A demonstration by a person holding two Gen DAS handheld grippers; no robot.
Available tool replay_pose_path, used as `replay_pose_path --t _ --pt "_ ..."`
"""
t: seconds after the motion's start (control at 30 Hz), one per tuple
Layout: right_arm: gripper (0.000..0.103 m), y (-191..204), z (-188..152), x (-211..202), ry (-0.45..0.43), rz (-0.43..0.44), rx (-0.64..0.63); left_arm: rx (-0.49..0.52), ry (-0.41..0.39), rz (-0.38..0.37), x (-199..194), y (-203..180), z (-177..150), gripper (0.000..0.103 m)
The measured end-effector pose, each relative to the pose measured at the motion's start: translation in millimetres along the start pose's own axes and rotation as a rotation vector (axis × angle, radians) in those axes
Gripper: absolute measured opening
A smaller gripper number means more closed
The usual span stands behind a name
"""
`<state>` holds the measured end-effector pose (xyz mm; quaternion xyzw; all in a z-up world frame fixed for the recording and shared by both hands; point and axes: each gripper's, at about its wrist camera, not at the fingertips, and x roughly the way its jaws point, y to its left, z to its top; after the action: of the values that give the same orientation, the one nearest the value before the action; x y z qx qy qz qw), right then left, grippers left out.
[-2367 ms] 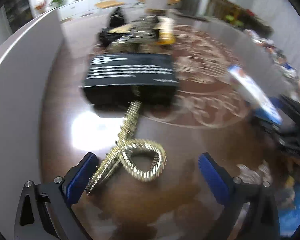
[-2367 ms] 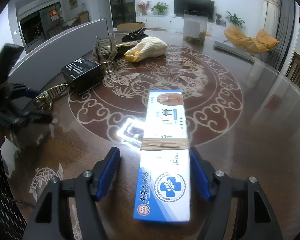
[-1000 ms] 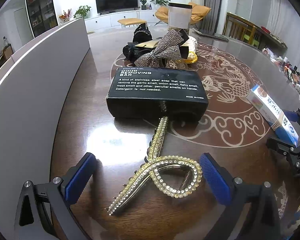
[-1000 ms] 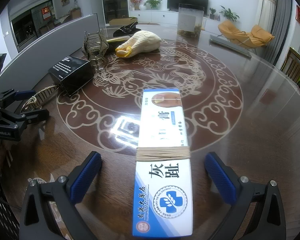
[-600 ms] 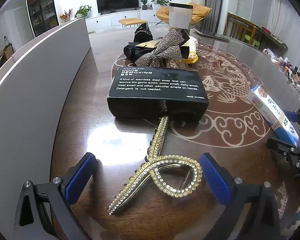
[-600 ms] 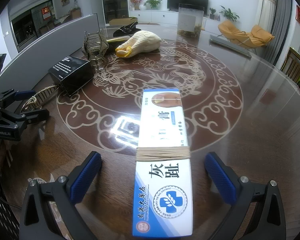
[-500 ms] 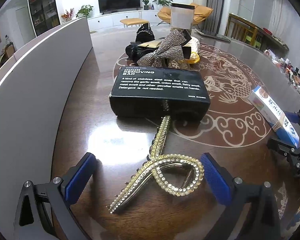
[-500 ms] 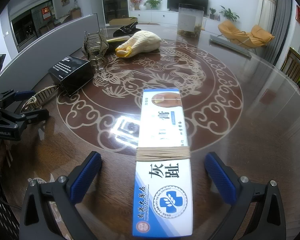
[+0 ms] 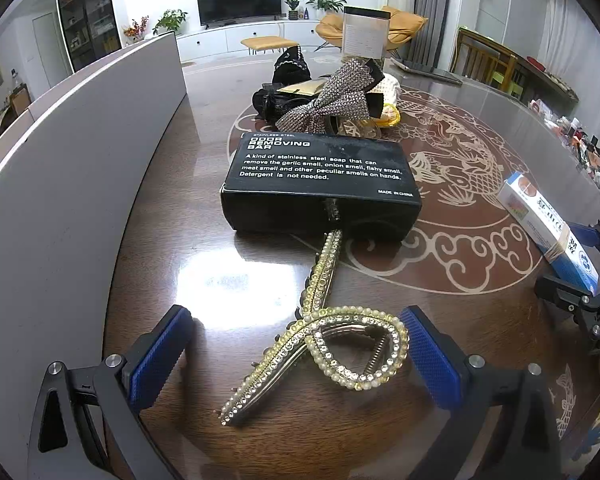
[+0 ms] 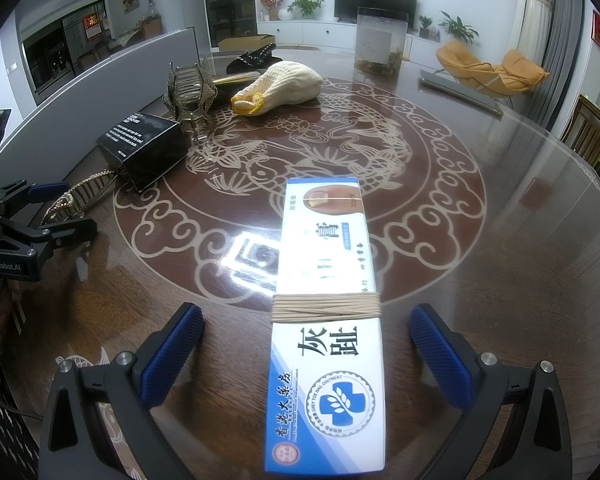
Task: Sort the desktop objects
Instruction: 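Lower left tool onto the gold rhinestone hair clip and close on it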
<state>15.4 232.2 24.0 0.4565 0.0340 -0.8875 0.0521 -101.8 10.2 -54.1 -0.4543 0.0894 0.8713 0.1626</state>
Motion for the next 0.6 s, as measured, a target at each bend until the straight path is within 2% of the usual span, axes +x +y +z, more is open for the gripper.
replay_pose_path --t 0.2,0.37,0.4,0.43,0.5,0.53,0.6 --pt "0.103 -0.1 -0.1 0.0 0.000 0.000 0.000 0.005 0.004 -0.002 0.1 0.6 0.2 0.103" --pt "0.103 0.1 -0.3 -0.5 0.000 0.000 0.000 0.062 0.015 -0.040 -2.2 3.0 -1.3 0.103" --pt "0.103 -0.3 -0.4 -0.2 0.000 0.001 0.000 0.067 -0.002 -0.044 -5.1 2.5 -1.7 0.078" --pt "0.103 -0.2 -0.4 -0.7 0.000 0.001 0.000 0.072 -0.030 -0.056 -9.5 0.9 -1.2 0.060" --pt "0.103 -0.3 -0.5 -0.2 0.000 0.001 0.000 0.055 -0.027 -0.060 -10.9 -1.5 1.2 0.052" --pt "0.103 -0.3 -0.7 -0.1 0.000 0.001 0.000 0.034 -0.046 -0.078 -13.7 -1.8 -0.2 0.051" --pt "0.103 -0.3 -0.8 -0.1 0.000 0.001 0.000 0.020 -0.054 -0.064 -17.1 -5.4 -5.2 0.051"
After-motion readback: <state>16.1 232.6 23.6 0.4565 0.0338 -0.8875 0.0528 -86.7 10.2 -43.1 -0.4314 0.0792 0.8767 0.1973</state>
